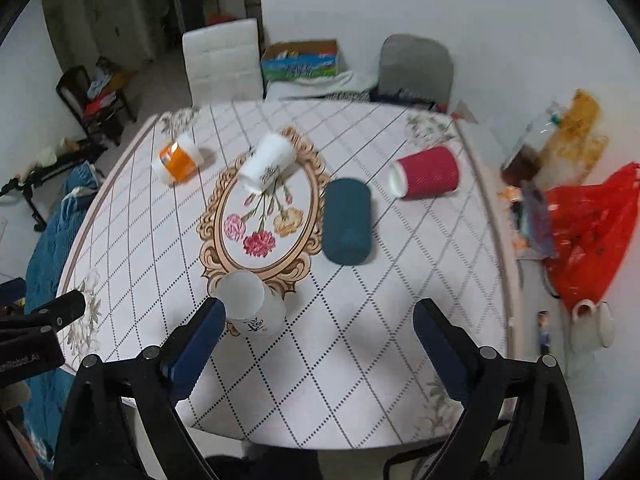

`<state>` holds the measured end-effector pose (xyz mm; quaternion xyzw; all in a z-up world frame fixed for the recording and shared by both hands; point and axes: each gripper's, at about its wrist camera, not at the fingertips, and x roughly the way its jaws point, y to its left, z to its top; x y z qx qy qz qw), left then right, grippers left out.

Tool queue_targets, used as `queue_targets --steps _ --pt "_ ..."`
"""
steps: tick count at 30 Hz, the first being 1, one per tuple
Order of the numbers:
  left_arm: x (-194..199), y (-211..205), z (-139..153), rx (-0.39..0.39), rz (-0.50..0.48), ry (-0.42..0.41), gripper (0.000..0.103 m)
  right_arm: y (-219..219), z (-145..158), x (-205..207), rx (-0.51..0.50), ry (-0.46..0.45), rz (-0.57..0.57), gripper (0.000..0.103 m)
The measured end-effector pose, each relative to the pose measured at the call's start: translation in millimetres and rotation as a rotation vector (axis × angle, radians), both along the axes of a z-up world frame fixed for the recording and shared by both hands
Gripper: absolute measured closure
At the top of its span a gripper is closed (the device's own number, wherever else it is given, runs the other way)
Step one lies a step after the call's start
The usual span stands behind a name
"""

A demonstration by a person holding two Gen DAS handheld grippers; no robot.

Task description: Flip cup upside down

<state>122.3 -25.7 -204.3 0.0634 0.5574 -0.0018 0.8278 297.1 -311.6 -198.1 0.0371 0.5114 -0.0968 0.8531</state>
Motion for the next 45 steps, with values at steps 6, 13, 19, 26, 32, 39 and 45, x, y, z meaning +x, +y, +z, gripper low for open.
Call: queue_targets --steps 6,13,19,26,32,39,45 --pt "-31 5 33 -0.027 -0.05 -0.064 0.002 17 50 -45 -0.022 -0.073 -0.034 0.006" --pt "-89 20 77 -0.05 -0.103 -0.134 0.002 39 101 -110 -0.029 -0.137 -0.067 0.006" --pt "-129 34 110 -0.072 -0.125 -0.173 0.002 61 142 -167 -0.054 -0.179 -0.078 0.006" --pt "-162 44 138 -0.078 -0.127 -0.211 0.002 82 180 -219 -0.066 -0.213 -0.063 0.006" --pt "-182 47 152 -0.084 -0.102 -0.24 0.002 81 202 -243 -0.059 -0.242 -0.052 0.006" --pt "-194 39 157 -0.093 -0.089 -0.243 0.002 74 214 -250 -0.055 -0.243 -0.024 0.006" --pt "-202 35 160 -0.089 -0.07 -0.253 0.002 67 215 -243 -0.039 -0.242 0.001 0.006"
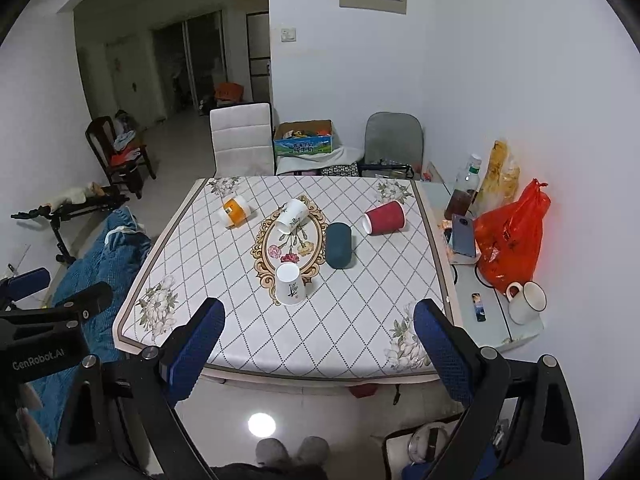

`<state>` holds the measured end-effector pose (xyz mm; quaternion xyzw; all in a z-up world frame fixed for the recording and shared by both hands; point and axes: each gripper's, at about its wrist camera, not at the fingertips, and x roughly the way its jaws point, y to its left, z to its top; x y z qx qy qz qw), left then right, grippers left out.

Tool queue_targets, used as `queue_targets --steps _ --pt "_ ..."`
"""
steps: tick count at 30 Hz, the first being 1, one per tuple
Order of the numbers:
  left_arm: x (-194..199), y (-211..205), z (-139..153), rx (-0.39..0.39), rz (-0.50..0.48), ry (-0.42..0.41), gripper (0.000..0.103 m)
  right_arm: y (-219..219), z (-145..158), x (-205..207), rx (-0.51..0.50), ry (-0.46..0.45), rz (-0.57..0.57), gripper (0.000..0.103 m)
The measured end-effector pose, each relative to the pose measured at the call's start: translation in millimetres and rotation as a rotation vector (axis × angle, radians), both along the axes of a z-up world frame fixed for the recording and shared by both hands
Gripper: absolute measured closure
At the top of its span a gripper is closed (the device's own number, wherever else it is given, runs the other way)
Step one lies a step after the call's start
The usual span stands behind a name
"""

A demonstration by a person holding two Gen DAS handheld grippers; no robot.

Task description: Flip cup upside down

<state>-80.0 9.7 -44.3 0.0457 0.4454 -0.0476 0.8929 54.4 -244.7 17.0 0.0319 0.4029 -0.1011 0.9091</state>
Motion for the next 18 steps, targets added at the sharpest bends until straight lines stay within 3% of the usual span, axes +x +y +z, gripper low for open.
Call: queue_targets --steps 18 --pt "-9 -4 7 -0.007 0.022 -0.006 0.002 -12 -6 5 0.026 0.011 0.03 0.006"
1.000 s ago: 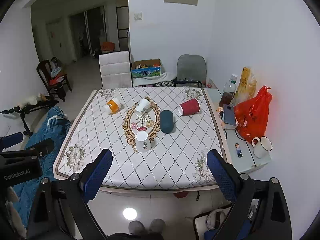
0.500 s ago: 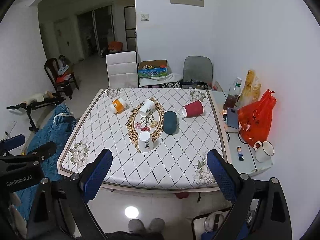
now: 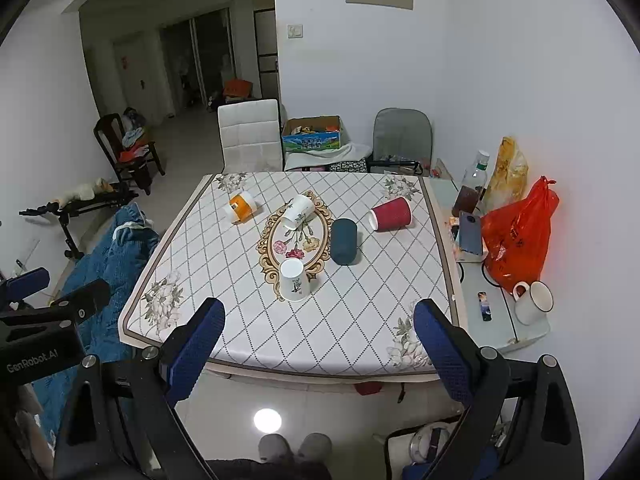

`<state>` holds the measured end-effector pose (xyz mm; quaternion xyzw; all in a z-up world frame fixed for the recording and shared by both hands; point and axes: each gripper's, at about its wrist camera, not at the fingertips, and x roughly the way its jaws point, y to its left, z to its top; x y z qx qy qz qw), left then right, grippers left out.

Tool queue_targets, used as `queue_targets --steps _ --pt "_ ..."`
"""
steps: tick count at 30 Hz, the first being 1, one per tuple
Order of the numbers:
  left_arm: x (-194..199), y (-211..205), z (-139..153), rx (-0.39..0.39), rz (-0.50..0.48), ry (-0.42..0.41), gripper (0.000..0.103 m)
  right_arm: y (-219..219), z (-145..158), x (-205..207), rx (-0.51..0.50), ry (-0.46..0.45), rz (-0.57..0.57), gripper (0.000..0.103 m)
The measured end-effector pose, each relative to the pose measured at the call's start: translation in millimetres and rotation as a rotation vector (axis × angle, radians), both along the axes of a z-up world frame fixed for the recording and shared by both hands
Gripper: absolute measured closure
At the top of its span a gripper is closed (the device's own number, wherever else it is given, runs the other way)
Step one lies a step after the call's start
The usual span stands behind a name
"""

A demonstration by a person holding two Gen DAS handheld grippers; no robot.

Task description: Flip cup upside down

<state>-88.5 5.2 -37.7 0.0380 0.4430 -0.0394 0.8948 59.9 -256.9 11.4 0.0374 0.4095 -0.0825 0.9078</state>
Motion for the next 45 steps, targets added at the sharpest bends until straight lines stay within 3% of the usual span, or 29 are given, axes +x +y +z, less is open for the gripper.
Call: queue_targets --steps 45 --pt "2 -1 14 0.019 0.014 -0.014 0.002 -1 -3 0 0.031 0.008 0.006 0.006"
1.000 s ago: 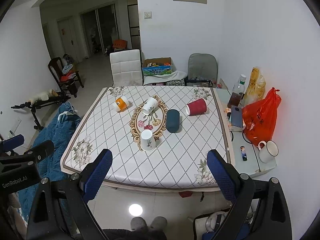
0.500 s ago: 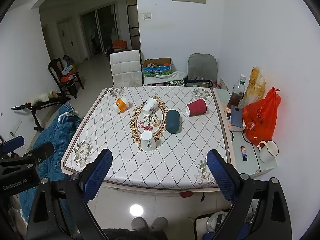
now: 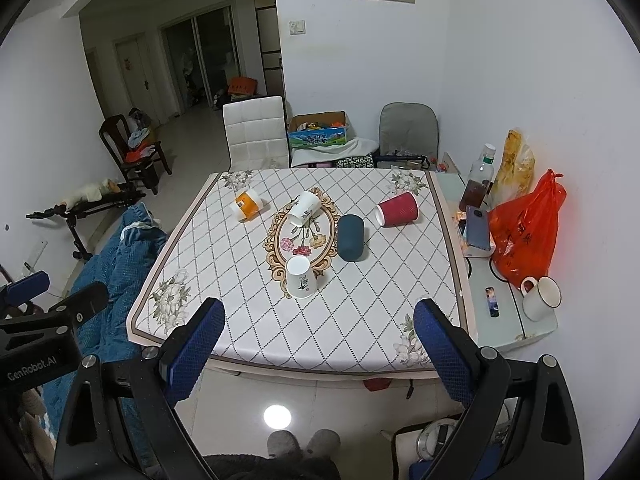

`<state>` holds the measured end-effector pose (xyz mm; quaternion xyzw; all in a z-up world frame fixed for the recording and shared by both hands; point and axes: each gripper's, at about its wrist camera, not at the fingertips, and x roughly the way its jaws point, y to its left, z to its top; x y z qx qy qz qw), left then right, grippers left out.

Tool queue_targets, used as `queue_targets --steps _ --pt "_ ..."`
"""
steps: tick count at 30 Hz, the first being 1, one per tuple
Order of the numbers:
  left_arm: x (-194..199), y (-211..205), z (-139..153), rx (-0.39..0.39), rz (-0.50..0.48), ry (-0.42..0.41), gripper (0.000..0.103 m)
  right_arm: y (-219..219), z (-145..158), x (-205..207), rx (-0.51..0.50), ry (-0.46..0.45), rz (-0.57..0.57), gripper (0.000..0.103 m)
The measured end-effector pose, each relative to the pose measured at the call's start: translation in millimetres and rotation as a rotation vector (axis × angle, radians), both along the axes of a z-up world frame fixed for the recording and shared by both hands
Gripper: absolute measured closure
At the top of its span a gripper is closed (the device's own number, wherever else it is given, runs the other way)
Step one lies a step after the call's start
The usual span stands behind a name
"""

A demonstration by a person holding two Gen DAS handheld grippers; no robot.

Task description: Flip cup upside down

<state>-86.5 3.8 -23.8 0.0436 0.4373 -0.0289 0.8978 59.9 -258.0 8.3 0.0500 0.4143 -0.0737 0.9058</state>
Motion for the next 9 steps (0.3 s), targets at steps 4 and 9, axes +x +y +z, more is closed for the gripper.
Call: queue_targets --steps 4,9 --pt "-2.5 1.2 -1.6 0.002 0.001 -0.004 0.002 2.0 -1.3 -2.2 0.005 0.0 0.002 0.006" --pt "-8.0 4.8 -0.1 0.004 0.0 -0.02 0.002 2.6 -1.4 -3.4 0.009 0.001 0.002 0.006"
